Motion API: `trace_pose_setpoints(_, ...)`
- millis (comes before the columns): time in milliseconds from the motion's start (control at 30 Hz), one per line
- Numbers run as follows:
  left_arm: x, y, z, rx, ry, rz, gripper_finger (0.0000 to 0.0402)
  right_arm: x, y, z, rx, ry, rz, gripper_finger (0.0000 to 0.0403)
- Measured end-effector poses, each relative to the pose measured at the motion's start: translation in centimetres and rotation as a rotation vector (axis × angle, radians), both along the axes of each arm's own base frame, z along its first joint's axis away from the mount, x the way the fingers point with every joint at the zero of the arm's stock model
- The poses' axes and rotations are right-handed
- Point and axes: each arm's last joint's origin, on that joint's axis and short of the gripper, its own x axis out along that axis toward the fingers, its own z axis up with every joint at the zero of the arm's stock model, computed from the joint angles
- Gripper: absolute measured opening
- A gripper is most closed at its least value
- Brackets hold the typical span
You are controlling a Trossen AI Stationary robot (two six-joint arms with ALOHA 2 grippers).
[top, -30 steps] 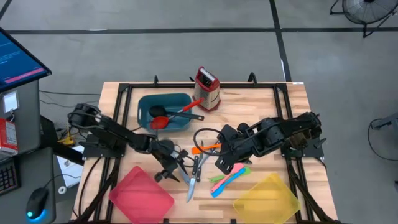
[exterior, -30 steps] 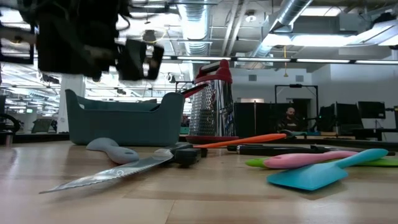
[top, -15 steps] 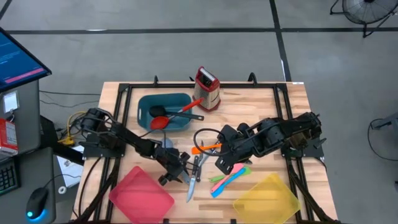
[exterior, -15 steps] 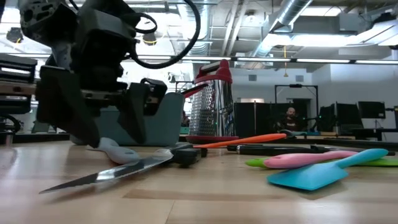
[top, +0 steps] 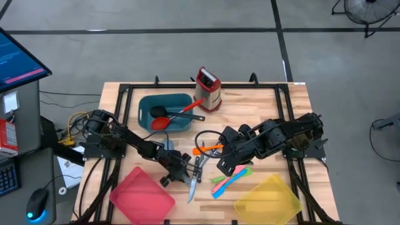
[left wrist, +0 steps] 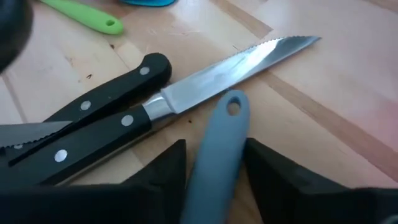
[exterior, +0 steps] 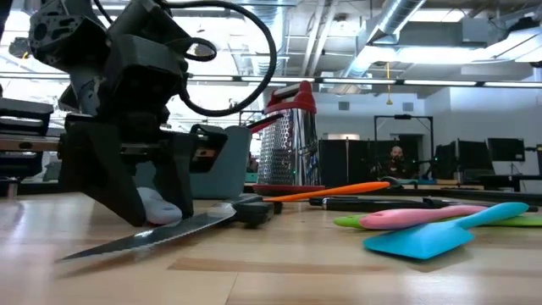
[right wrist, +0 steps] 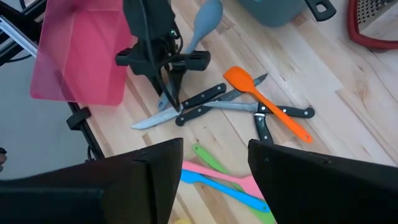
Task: Pick & Place Kitchen Items
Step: Put the gray serving spoon into the blue bin
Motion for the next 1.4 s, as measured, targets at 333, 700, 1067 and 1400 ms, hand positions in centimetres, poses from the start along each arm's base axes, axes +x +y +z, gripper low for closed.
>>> trace_pose_setpoints(333,0.0,0.1,-0.1,0.021,0.003,0.017,0.0057,0.0,0.1,0.0,0.000,0.000,0.002,0.0191)
trace_pose_setpoints(700,-0.8,0.8,5.1,0.052,-0.103,0.124,0.0057,-0.1,0.2,0.1,-0.054,-0.032,-0.036,0.0191)
trace_pose_setpoints(1067,-4.0,3.3,15.7,-0.210,-0.424,0.358,0.0057,-0.1,0.1,0.1,-0.098,-0.051,-0.056,0.0191)
trace_pose_setpoints(1400,-10.3,8.0,23.7,-0.421,-0.792,0.538,0.0059,0.1,-0.5,0.2,-0.149,-0.067,-0.077,0.0191)
